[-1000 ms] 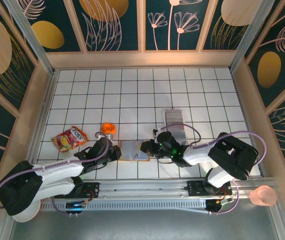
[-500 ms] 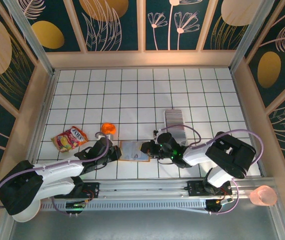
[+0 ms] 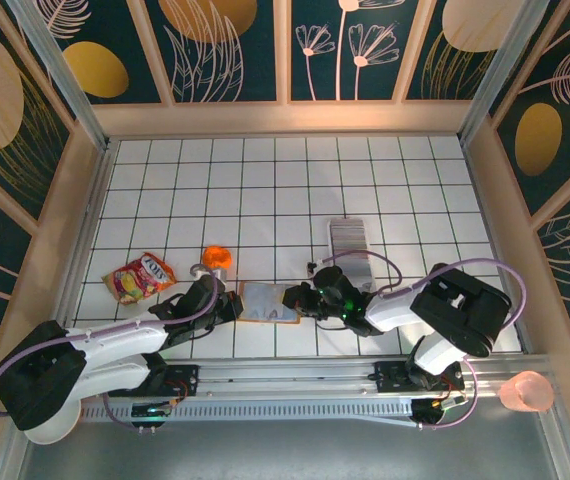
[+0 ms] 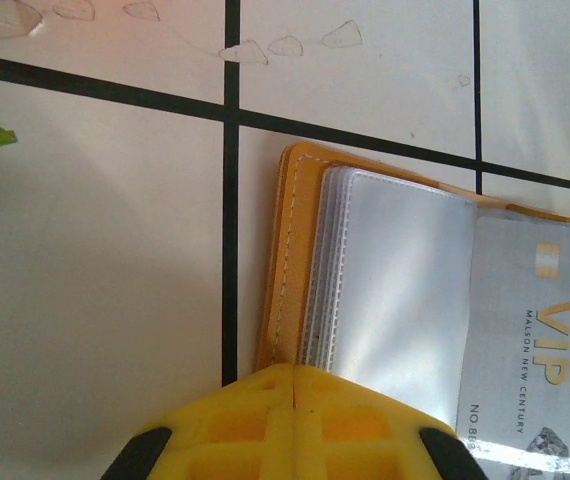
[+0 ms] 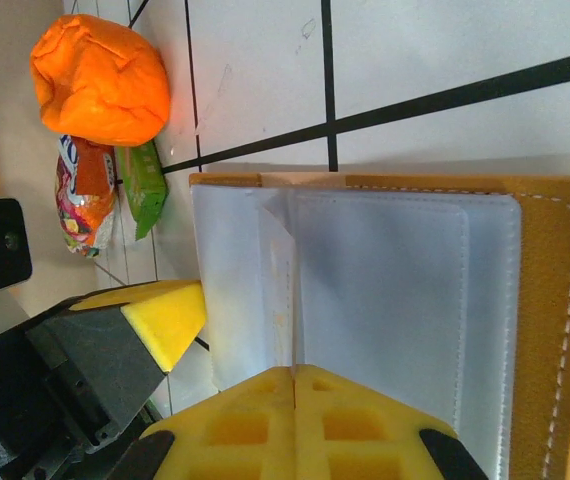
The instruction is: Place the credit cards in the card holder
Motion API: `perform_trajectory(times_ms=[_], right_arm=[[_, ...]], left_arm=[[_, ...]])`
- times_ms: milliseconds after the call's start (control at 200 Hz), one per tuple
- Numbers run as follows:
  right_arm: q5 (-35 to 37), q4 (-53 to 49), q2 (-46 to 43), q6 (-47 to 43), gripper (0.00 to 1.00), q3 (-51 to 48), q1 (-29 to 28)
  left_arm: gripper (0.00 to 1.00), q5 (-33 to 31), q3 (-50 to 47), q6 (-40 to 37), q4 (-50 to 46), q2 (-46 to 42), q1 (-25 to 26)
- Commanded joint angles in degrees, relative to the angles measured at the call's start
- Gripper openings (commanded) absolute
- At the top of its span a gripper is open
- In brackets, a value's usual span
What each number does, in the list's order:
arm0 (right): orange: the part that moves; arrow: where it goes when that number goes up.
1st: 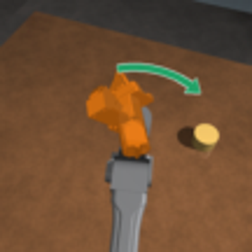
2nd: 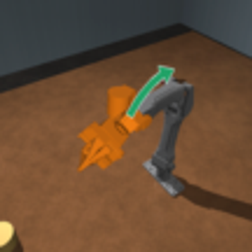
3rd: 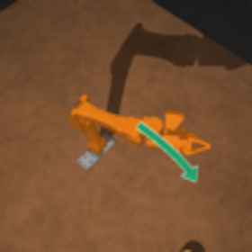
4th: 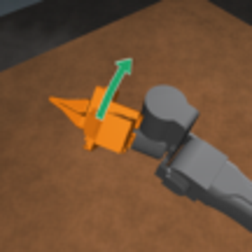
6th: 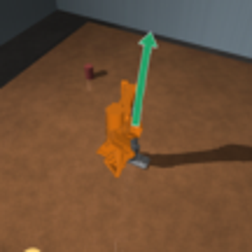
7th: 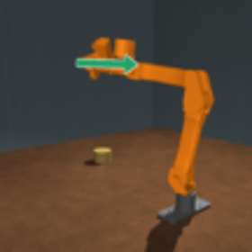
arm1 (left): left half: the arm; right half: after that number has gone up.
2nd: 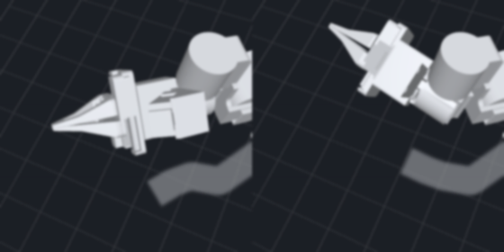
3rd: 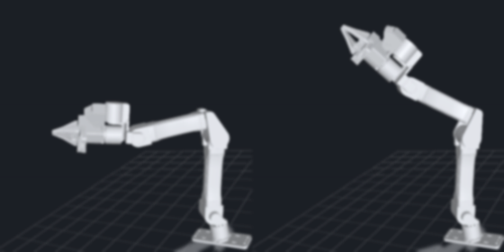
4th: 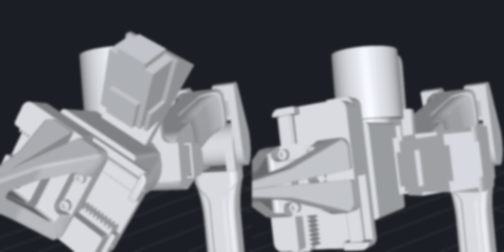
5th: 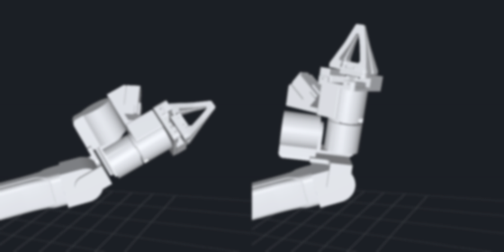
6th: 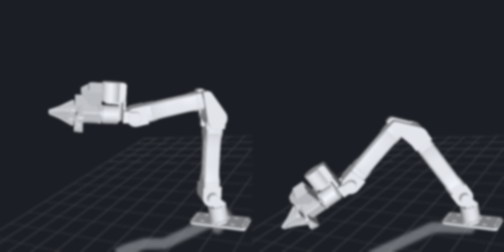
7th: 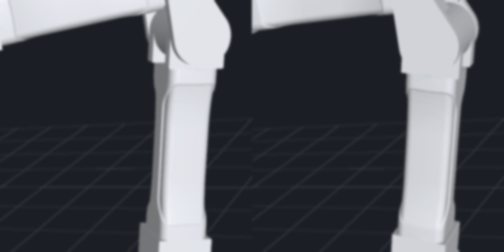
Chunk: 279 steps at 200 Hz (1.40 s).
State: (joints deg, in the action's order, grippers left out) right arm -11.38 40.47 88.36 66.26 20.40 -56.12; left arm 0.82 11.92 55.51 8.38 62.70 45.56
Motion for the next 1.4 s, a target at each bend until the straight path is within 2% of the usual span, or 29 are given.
perform_trajectory(times_ms=[0,551,856,1391], right_arm=[[2.35,-3.17,-1.33,-1.73,0.0,0.25,-0.43],[1.09,5.11,2.85,0.4,0.0,0.0,-1.58],[1.89,8.14,2.07,0.25,0.0,-1.68,-2.06],[5.65,6.75,2.41,-0.42,0.0,-2.89,-3.97]], left_arm=[[0.03,0.12,-0.59,-0.52,-3.72,0.67,0.41],[0.02,0.24,-0.5,-0.56,-3.37,1.02,0.42],[0.02,0.28,-0.43,-0.52,-3.33,1.26,0.39],[0.01,0.35,0.27,-0.95,-3.28,2.42,0.39]])
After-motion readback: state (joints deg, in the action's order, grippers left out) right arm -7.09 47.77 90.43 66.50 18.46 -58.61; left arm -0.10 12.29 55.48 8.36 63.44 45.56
